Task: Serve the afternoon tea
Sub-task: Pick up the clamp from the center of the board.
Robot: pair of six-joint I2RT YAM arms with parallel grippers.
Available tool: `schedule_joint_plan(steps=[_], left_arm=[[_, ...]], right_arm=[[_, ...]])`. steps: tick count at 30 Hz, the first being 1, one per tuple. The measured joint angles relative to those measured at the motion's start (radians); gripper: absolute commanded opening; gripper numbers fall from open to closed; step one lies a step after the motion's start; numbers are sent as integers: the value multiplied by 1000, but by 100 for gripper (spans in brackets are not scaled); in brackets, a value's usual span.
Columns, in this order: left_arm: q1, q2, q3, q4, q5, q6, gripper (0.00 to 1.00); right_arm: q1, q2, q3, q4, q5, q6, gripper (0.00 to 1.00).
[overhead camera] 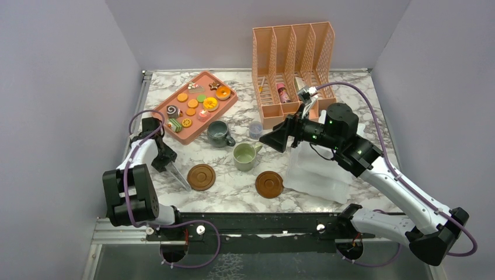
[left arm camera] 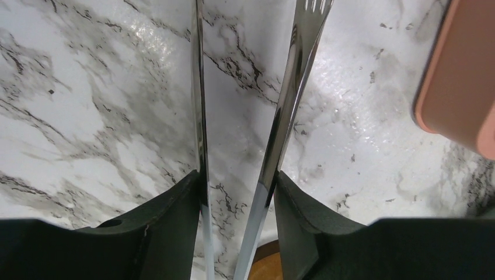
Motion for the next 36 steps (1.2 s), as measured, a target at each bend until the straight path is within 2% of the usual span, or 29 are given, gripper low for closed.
schedule_joint_plan(steps=[15, 20, 25, 29, 32, 36], left_arm=[[0, -188, 154, -107, 46, 126, 48], [0, -255, 219, -110, 120, 197, 48], [-14, -239, 297, -111, 246, 269, 48], [-76, -221, 339, -119, 302, 293, 48], [-164, -208, 381, -131, 314, 302, 49], [-240, -174, 444, -139, 371, 310, 49]], right_arm=[[0, 1, -15, 3, -15, 10, 100], [0, 3, -15, 3, -18, 19, 93], [0, 27, -15, 8, -22, 19, 89], [11, 74, 8, 15, -18, 10, 89], [37, 140, 60, 22, -10, 10, 86], [131, 231, 114, 45, 16, -24, 83]])
